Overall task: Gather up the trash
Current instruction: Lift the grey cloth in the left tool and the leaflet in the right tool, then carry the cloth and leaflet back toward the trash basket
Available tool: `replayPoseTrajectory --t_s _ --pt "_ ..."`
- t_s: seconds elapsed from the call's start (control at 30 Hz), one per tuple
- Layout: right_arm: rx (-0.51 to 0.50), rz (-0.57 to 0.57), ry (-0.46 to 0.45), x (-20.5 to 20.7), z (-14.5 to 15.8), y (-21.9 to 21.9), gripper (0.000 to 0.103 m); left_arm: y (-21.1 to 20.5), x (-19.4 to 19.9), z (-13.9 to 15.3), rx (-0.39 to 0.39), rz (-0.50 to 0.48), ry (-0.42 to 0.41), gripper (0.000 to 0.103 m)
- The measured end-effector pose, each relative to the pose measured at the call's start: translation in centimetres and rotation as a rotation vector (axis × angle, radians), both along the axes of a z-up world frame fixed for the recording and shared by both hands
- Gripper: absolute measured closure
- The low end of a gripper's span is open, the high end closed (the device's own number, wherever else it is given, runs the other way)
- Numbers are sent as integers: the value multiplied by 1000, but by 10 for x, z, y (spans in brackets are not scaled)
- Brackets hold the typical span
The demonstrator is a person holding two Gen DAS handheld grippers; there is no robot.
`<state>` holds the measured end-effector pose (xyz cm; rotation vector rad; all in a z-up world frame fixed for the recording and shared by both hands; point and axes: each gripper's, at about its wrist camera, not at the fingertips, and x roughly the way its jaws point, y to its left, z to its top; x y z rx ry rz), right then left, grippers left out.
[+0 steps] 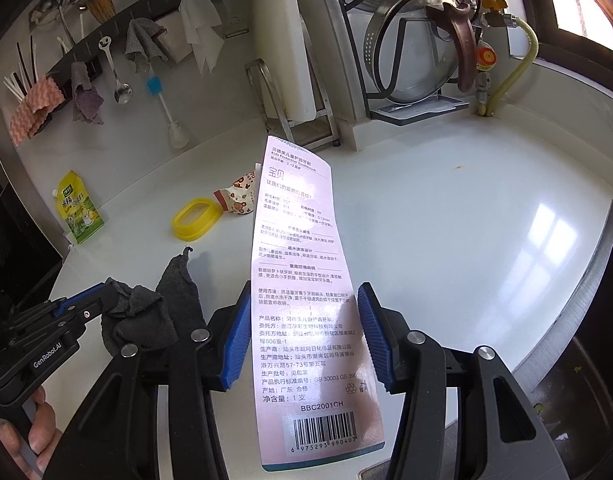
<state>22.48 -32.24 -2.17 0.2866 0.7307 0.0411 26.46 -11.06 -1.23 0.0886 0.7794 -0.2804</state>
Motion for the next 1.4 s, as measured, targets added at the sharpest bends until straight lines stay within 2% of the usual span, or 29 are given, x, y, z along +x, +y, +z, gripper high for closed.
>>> replayPoseTrajectory --t_s 0.17,0.23,0.3,0.37,0.43,0.5,0.57,0.7,0.93,1.0,1.03,1.07,1.2,1.4 --pt "9 1 -8 -2 2 -2 54 -1 1 -10 -26 -4 40 87" --pt "16 -1 -12 -2 3 -4 54 0 0 -12 -30 1 39 72" --pt "25 -3 -17 -2 4 -6 54 -2 -1 -13 -17 7 26 46" --pt "28 -4 -20 -3 4 -7 54 -4 -3 -12 -11 7 5 36" --pt "35 -3 -22 -3 4 -8 54 -8 -2 -11 3 7 -7 31" --pt "36 -3 -24 -4 5 -8 54 -11 1 -13 17 12 -12 22" --pt "38 -4 -26 -4 6 -8 54 -15 7 -17 39 25 -7 19" --pt "44 -6 -28 -4 7 -10 54 -18 24 -28 50 54 58 10" --pt "55 -17 -33 -6 8 -13 54 -25 40 -48 77 96 146 10" --pt "57 -18 -34 -6 8 -14 54 -24 41 -54 53 87 167 17" --pt "56 -18 -33 -6 8 -14 54 -25 40 -52 54 82 155 24" --pt "57 -18 -30 -6 7 -13 54 -26 38 -51 47 68 146 37" --pt "51 -14 -26 -6 7 -12 54 -25 33 -48 43 46 137 46" --pt "41 -15 -24 -5 6 -9 54 -15 19 -41 67 53 102 51"
